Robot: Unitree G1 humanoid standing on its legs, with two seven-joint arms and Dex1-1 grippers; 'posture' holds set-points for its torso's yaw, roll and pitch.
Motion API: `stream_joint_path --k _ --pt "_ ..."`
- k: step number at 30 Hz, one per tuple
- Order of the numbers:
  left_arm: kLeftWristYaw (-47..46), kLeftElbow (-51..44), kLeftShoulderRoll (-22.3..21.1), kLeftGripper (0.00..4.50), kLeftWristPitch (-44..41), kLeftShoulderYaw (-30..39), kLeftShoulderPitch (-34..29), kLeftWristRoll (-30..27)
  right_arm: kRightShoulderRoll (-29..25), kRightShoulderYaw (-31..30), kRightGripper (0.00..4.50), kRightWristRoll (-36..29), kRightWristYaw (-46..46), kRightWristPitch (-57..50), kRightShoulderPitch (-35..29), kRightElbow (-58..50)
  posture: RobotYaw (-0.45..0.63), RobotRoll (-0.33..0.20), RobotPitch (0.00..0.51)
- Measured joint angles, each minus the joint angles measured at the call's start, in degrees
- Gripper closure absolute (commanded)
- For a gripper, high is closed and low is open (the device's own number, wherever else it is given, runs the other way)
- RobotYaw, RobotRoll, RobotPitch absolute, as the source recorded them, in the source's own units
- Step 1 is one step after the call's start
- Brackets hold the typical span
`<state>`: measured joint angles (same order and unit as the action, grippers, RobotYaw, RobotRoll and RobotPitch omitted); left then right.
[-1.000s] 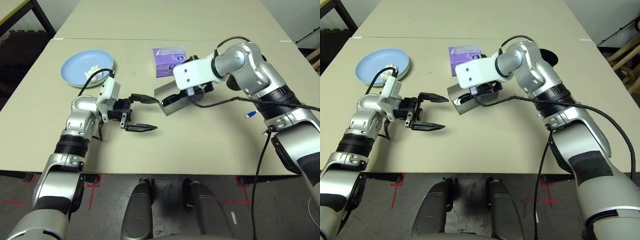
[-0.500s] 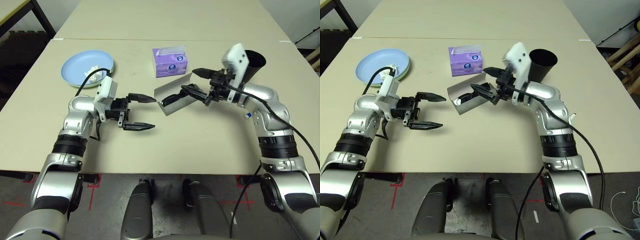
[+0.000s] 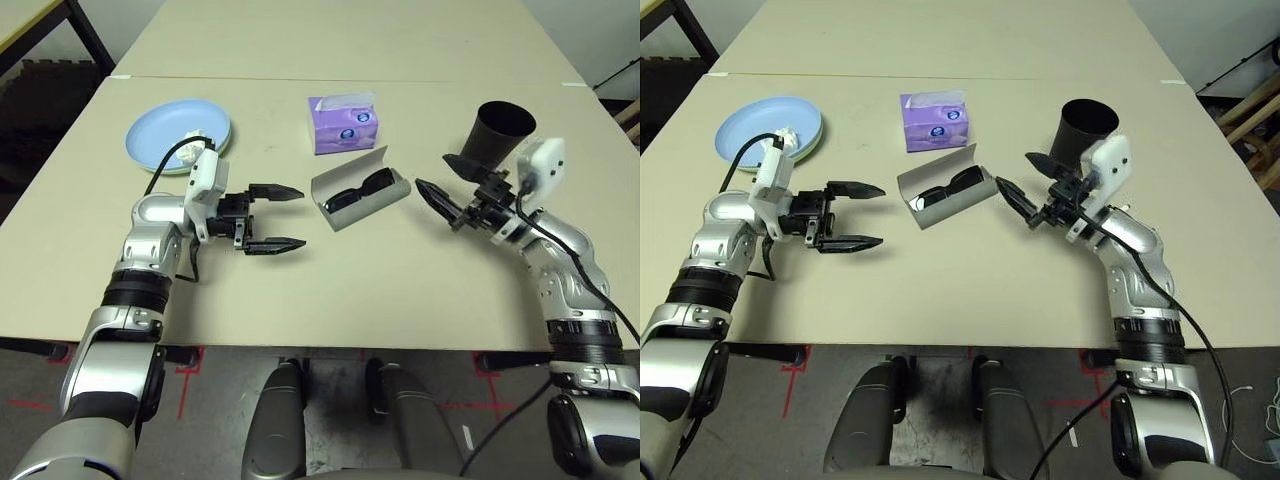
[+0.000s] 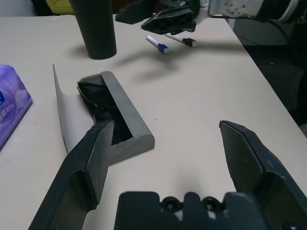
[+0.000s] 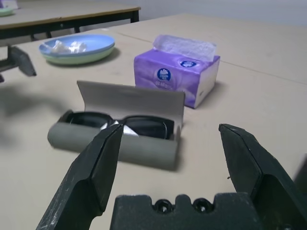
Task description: Organize and tidy the items on the table.
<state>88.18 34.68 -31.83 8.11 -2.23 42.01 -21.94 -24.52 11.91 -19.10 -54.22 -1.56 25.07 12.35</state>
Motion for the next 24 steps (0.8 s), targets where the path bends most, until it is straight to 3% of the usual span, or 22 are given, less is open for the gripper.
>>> stream_joint_path --k 12,17,20,24 --pt "-2.4 0.3 0.0 0.0 0.7 1.1 0.1 0.4 -5.8 -2.0 0.05 -1.3 -8.2 4.9 -2.2 2.3 0.12 0.0 0.212" --pt "-8.1 4.5 0.2 0.0 1.3 2.0 3.5 2.8 -6.3 -2.2 0.05 -2.4 -7.8 3.2 -3.5 0.7 0.11 0.0 0.207" --pt "-10.0 6.6 0.3 0.63 1.4 2.6 5.4 3.4 -6.3 -2.3 0.0 -2.9 -6.9 2.5 -3.6 -1.2 0.1 0.0 0.206" --pt "-10.3 8.7 0.3 2.17 0.7 3.3 7.0 3.8 -6.2 -2.3 0.0 -3.3 -5.8 1.7 -3.6 -2.0 0.1 0.0 0.204"
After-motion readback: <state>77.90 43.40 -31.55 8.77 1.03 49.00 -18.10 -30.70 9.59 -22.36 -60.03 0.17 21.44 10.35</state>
